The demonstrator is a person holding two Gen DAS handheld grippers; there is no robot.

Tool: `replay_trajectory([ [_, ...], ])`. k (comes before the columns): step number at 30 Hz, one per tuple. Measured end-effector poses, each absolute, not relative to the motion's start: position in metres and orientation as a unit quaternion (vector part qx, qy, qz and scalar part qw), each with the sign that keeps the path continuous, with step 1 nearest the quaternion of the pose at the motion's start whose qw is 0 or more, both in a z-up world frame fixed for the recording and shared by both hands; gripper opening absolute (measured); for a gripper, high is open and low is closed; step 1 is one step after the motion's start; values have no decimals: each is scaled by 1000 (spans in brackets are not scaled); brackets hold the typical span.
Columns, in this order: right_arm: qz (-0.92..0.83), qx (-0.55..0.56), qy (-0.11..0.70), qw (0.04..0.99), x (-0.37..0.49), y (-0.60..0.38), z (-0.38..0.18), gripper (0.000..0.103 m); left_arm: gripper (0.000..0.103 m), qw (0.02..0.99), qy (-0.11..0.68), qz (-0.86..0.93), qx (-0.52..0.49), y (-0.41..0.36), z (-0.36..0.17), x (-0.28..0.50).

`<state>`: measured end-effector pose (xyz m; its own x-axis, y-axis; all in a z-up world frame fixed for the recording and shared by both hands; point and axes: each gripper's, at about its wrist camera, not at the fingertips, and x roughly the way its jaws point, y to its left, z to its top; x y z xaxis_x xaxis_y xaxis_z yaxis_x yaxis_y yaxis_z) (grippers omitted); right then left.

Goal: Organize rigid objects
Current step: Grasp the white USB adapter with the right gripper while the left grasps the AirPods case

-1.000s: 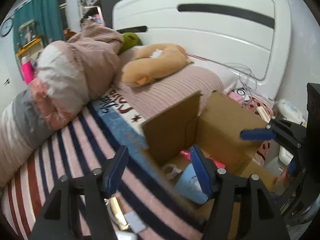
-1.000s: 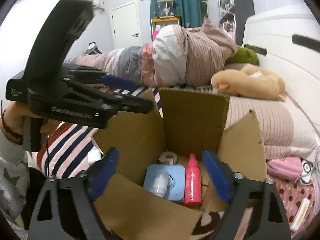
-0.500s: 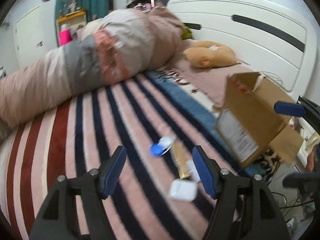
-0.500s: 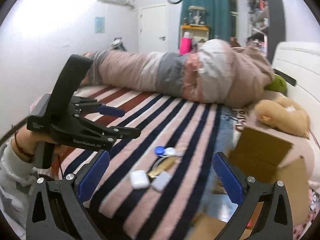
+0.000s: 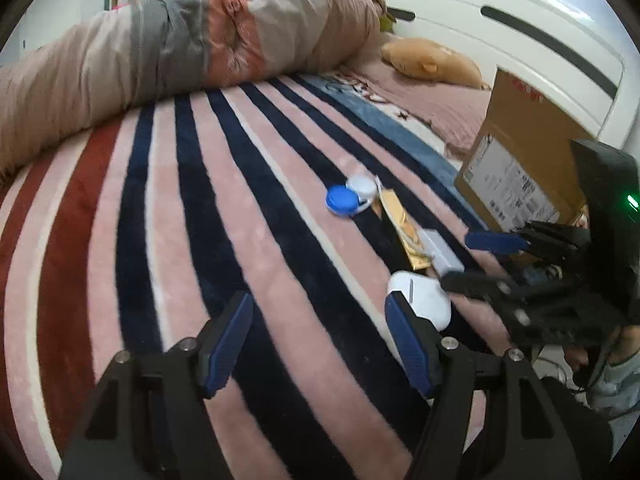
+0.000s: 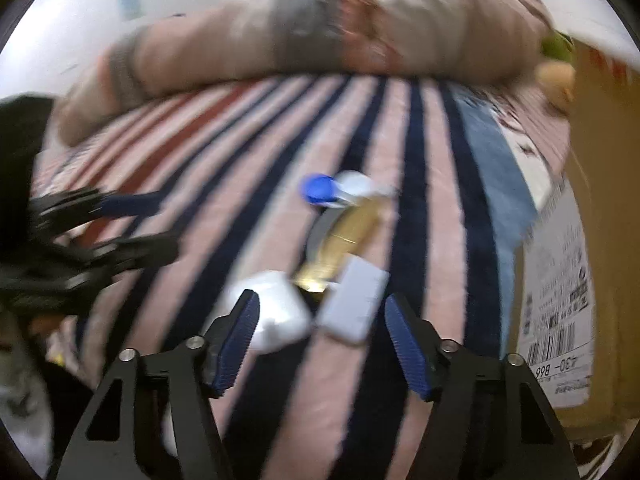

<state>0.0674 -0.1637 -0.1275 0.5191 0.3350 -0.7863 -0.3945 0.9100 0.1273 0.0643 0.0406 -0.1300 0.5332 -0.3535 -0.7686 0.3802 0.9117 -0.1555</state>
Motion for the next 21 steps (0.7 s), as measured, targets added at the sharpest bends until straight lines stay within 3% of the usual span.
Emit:
replay_trajectory([
  [2,214,-10,446,869,73,-171,-133,48,66,873,438,-216,19,35,-133,63],
  [3,210,-8,447,870,75,-174,-134,37,66,870,440,-221,17,32,-134,63],
  [5,220,-5,455,863,77,-178,-137,27,66,867,441,-232,11,28,-135,63],
  [14,208,-22,444,871,60,-191,-131,24,66,836,455,-306,6,-16,-142,61],
  [17,205,-34,445,871,54,-193,-129,24,72,833,459,-306,28,-33,-147,61],
  [21,201,-38,442,873,53,-193,-127,24,72,839,465,-275,60,-47,-157,65],
])
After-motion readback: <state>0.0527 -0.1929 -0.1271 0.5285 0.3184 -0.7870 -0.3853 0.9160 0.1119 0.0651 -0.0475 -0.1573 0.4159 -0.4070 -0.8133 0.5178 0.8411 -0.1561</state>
